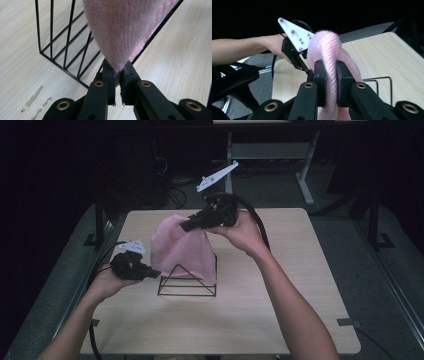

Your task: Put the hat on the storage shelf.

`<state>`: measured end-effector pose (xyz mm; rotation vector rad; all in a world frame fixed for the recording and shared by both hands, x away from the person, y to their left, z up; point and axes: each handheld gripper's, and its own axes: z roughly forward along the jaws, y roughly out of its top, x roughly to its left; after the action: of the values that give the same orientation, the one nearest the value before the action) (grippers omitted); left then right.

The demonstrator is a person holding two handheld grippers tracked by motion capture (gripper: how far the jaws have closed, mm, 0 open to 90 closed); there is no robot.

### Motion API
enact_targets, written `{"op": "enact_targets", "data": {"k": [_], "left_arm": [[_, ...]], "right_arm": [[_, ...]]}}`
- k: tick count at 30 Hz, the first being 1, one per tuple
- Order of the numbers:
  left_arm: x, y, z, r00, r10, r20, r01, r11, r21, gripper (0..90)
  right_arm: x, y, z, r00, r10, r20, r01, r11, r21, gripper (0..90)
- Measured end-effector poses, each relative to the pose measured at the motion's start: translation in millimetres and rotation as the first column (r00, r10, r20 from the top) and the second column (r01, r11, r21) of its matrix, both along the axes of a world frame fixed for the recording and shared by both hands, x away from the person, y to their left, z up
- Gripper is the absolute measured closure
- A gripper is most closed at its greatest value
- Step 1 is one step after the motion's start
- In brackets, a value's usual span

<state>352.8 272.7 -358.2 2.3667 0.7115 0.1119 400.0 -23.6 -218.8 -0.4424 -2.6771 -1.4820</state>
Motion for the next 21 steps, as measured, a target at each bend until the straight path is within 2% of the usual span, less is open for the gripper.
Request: {"op": "enact_targets", "data": {"k": [9, 12, 21], "left_arm": [[-1.9, 1.2, -15.8, 0.9999, 0.006, -0.013, -0.006, 0.9999, 0.016, 84.3], [-2.8, 1.1, -21.7, 0.9997, 0.015, -0.018, -0.015, 0.9998, 0.01, 84.2], [-3.1, 2.3, -40.9, 0.9992, 0.021, -0.034, -0.019, 0.9984, 0.053, 84.1]], "right_arm": [[0.7, -1.4, -23.0, 0.9988, 0.03, -0.039, -0.03, 0.999, 0.014, 80.6], [0.7, -1.4, -27.6, 0.998, 0.036, -0.051, -0.035, 0.999, 0.018, 80.5], [1.5, -0.2, -52.1, 0.9929, 0.071, -0.096, -0.07, 0.997, 0.018, 79.2]]}}
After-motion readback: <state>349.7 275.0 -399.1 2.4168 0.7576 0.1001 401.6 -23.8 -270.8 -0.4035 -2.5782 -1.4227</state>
